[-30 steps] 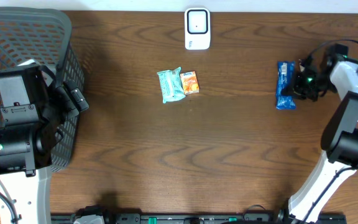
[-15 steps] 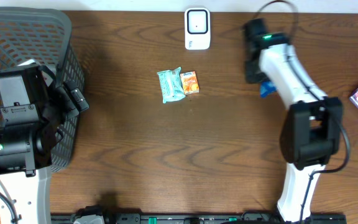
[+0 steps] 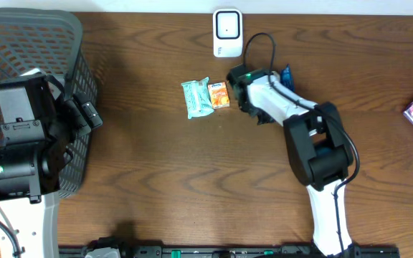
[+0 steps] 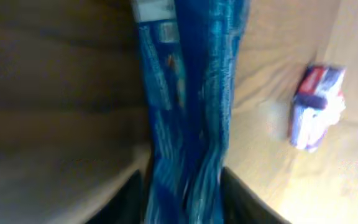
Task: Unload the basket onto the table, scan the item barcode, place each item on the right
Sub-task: 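Lift the Oreo pack up to the scanner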
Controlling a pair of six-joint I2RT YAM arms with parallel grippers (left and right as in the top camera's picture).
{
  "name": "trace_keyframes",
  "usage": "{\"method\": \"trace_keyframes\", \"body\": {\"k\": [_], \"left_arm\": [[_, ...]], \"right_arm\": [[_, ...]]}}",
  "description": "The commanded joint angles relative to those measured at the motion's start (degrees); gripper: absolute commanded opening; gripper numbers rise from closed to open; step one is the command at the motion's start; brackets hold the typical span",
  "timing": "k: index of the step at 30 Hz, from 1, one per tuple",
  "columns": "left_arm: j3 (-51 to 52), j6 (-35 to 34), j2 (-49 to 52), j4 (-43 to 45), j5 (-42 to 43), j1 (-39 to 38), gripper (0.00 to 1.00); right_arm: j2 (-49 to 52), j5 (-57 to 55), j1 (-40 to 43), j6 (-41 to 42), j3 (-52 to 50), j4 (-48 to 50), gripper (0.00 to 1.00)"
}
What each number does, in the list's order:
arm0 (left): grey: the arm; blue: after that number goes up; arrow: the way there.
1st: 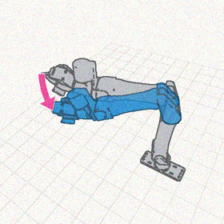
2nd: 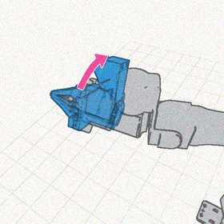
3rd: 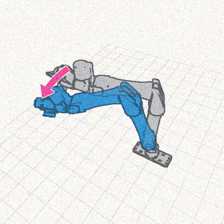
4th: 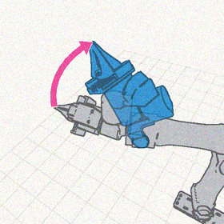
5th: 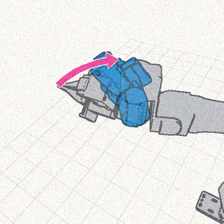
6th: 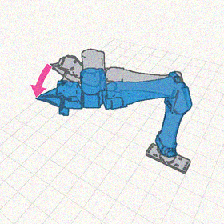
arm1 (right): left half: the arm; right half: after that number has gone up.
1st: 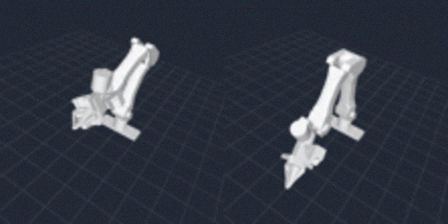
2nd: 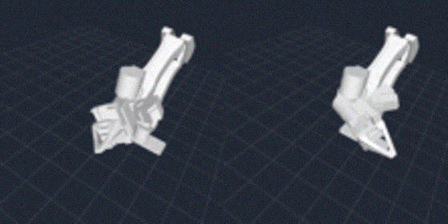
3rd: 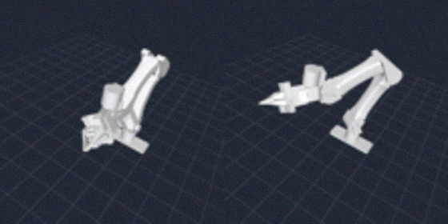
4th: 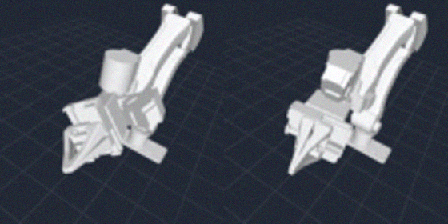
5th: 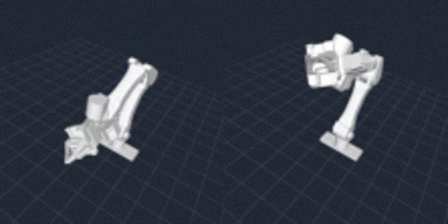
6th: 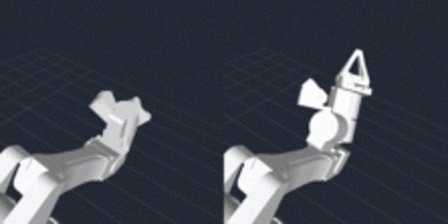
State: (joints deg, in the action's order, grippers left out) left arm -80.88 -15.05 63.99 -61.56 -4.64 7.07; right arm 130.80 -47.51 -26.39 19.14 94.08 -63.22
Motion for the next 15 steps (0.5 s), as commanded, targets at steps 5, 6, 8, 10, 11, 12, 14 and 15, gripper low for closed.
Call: {"method": "trace_keyframes", "body": {"k": [5, 6, 8, 10, 11, 12, 14, 15], "left_arm": [[-1.1, -0.3, 0.0, -0.2, -0.5, 0.2, 0.98], [-1.1, -0.3, 0.0, -0.2, -0.5, 0.2, 0.98], [-1.1, -0.3, 0.0, -0.2, -0.5, 0.2, 0.98], [-1.1, -0.3, 0.0, -0.2, -0.5, 0.2, 0.98], [-1.1, -0.3, 0.0, -0.2, -0.5, 0.2, 0.98], [-1.1, -0.3, 0.0, -0.2, -0.5, 0.2, 0.98], [-1.1, -0.3, 0.0, -0.2, -0.5, 0.2, 0.98], [-1.1, -0.3, 0.0, -0.2, -0.5, 0.2, 0.98]], "right_arm": [[-1.9, -1.7, -3.9, 2.3, 12.4, -5.7, 0.58], [-1.9, -1.3, -3.5, 2.3, 14.4, -6.5, 0.58], [-1.9, 0.8, -1.9, 2.3, 18.0, -7.8, 0.57], [-1.9, 4.4, 0.6, 2.0, 21.1, -8.9, 0.56], [-1.9, 6.8, 2.0, 1.3, 22.2, -9.0, 0.56], [-1.9, 9.8, 3.7, 0.0, 22.9, -9.0, 0.58], [-1.9, 17.4, 7.5, -3.8, 23.5, -8.7, 0.61], [-1.9, 22.1, 9.6, -6.6, 23.5, -8.5, 0.63]]}}
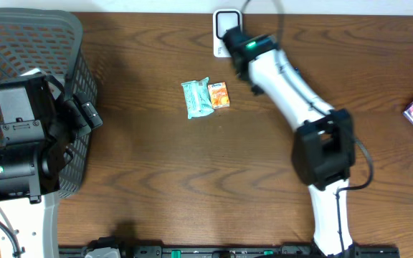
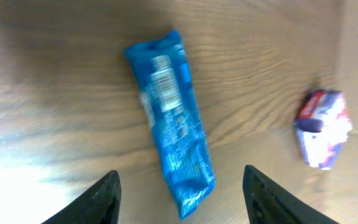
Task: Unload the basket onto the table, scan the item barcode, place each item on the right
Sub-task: 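Lift the Oreo pack up to the scanner, then lower the Oreo pack onto the table and release it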
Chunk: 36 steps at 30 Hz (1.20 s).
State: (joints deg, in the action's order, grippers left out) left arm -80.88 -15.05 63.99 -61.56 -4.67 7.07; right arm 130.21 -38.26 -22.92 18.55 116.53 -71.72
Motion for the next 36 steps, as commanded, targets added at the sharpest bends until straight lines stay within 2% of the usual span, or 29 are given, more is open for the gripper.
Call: {"method": "trace_keyframes", "body": {"k": [1, 4, 6, 15, 24, 29, 35, 36], "left_arm": [[-1.1, -0.3, 0.0, -0.2, -0.5, 0.2, 0.98], [-1.1, -0.3, 0.0, -0.2, -0.5, 0.2, 0.98], [-1.1, -0.3, 0.0, -0.2, -0.5, 0.2, 0.98], [-1.1, -0.3, 0.0, -0.2, -0.5, 0.2, 0.98], [-1.1, -0.3, 0.0, -0.2, -0.5, 0.3, 0.98], [-1.1, -0.3, 0.0, -0.2, -0.5, 0.2, 0.98], [-1.1, -0.3, 0.0, -0.2, -0.5, 0.2, 0.98], [-1.1, -0.3, 0.0, -0.2, -0.5, 0.2, 0.98]], "right_arm": [[-1.3, 17.3, 7.8, -8.6, 0.9, 0.0, 0.64], [-1.3, 35.3, 12.9, -18.9, -0.5, 0.2, 0.62], [-1.3, 40.7, 14.9, -22.3, -1.9, 0.2, 0.57], [-1.3, 28.6, 13.1, -22.2, -8.0, 4.0, 0.59], [-1.3, 5.9, 9.0, -14.2, -16.9, 12.2, 0.64], [-1.3, 5.1, 9.7, -15.9, -21.1, 16.7, 0.65], [-1.2, 11.9, 11.7, -17.1, -27.2, 22.0, 0.53], [-1.2, 13.5, 12.2, -17.1, -28.1, 22.6, 0.42]]}}
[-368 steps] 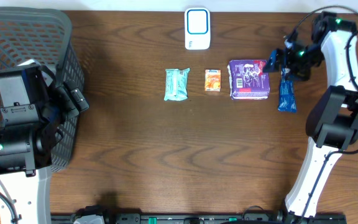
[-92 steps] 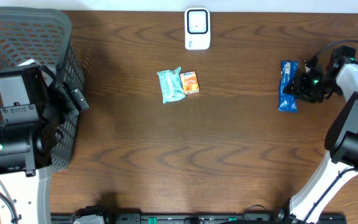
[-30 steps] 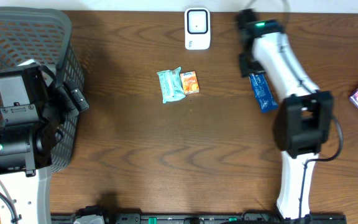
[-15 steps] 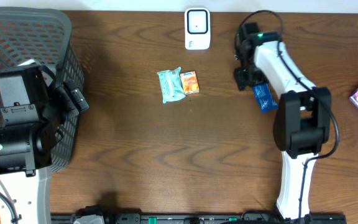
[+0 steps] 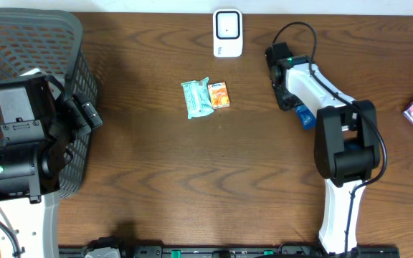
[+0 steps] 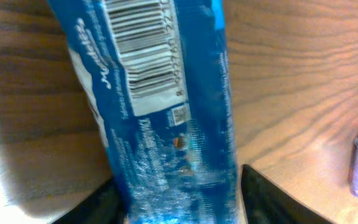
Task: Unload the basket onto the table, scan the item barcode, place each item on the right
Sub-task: 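Lower the Oreo pack onto the table and release it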
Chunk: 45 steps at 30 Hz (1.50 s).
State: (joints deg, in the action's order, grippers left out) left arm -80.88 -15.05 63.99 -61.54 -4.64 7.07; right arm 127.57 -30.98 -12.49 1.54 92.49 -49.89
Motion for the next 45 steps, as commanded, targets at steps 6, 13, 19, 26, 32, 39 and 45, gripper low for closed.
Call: {"method": "trace_keyframes", "body": {"k": [6, 13, 19, 26, 32, 39, 45], "left_arm": [[-1.1, -0.3, 0.0, -0.2, -0.5, 0.2, 0.98], [-1.1, -0.3, 0.0, -0.2, -0.5, 0.2, 0.98], [-1.1, -0.3, 0.0, -0.2, -0.5, 0.2, 0.98], [-1.1, -0.3, 0.0, -0.2, -0.5, 0.2, 0.98], [-1.1, -0.3, 0.0, -0.2, -0.5, 0.2, 0.98], [-1.1, -0.3, 0.0, -0.2, -0.5, 0.2, 0.98], [-1.1, -0.3, 0.0, -0.2, -0.5, 0.2, 0.98]], "right_arm": [[1.2, 15.5, 3.3, 4.4, -1.9, -1.3, 0.01], [1.2, 44.0, 4.8, 4.8, 12.2, -10.9, 0.01], [1.4, 75.2, 8.1, 2.1, 16.0, -12.7, 0.01], [3.0, 96.5, 12.4, 3.5, 6.2, -6.7, 0.01], [3.4, 93.5, 17.0, 16.3, -4.9, 8.5, 0.01], [2.3, 72.5, 22.9, 15.5, -0.6, 0.4, 0.31], [0.3, 57.6, 23.3, 11.9, 10.5, -14.0, 0.33]]}}
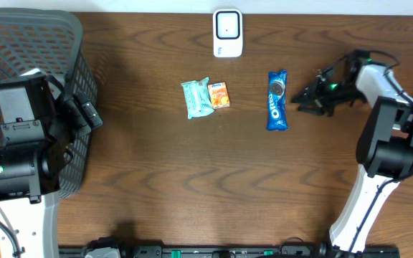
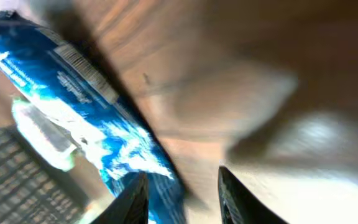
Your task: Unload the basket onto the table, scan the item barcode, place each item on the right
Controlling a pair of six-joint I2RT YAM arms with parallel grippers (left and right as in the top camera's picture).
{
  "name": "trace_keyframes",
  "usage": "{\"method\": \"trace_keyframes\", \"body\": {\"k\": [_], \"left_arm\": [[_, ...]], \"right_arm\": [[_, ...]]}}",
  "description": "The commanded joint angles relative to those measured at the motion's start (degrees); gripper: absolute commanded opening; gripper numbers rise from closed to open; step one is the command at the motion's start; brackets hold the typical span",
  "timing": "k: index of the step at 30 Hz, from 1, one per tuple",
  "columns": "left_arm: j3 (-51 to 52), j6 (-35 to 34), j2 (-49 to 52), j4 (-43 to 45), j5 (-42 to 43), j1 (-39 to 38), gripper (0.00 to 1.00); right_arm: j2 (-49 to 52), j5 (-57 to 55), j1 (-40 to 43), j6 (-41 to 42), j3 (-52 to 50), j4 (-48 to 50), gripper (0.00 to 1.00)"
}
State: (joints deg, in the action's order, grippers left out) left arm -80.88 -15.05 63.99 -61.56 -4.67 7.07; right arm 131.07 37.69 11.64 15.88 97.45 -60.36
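The blue Oreo packet (image 1: 277,100) lies flat on the wooden table (image 1: 192,186), logo side up, below and to the right of the white scanner (image 1: 227,32). My right gripper (image 1: 305,100) sits low just right of the packet, and it is open. In the blurred right wrist view the blue packet (image 2: 79,106) runs from the upper left down toward the left finger, and the gripper (image 2: 182,199) holds nothing. My left gripper (image 1: 84,113) stays by the basket; its jaws do not show clearly.
A teal packet (image 1: 197,97) and a small orange packet (image 1: 219,94) lie left of the Oreo packet. A grey mesh basket (image 1: 31,43) fills the far left. A pink item lies at the right edge.
The right gripper was down over the packet, its barcode side toward the wrist camera. Now the packet lies further left, logo up, and the open gripper is to its right. The left arm is unchanged.
The right gripper first held the blue packet close below the scanner. Then the packet lay on the table under the open fingers. Later the fingers straddled it right of centre. Now it rests logo up, with the gripper beside it.
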Motion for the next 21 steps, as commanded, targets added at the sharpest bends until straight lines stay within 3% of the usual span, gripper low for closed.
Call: {"method": "trace_keyframes", "body": {"k": [1, 5, 8, 10, 13, 21], "left_arm": [[-1.1, -0.3, 0.0, -0.2, -0.5, 0.2, 0.98], [-1.1, -0.3, 0.0, -0.2, -0.5, 0.2, 0.98], [-1.1, -0.3, 0.0, -0.2, -0.5, 0.2, 0.98], [-1.1, -0.3, 0.0, -0.2, -0.5, 0.2, 0.98], [-1.1, -0.3, 0.0, -0.2, -0.5, 0.2, 0.98], [-1.1, -0.3, 0.0, -0.2, -0.5, 0.2, 0.98]], "right_arm": [[-3.4, -11.5, -1.2, -3.7, 7.2, -5.6, 0.33], [-3.4, -11.3, -4.0, -7.5, 12.1, -10.9, 0.38], [-3.4, -9.9, -7.3, -8.9, 12.4, -10.7, 0.35], [-3.3, -10.8, -9.7, -8.9, 12.3, -9.6, 0.25], [-3.3, -11.3, -13.1, -8.6, 12.3, -6.9, 0.01], [-3.3, -25.3, -19.8, -3.2, 10.0, -3.7, 0.01]]}}
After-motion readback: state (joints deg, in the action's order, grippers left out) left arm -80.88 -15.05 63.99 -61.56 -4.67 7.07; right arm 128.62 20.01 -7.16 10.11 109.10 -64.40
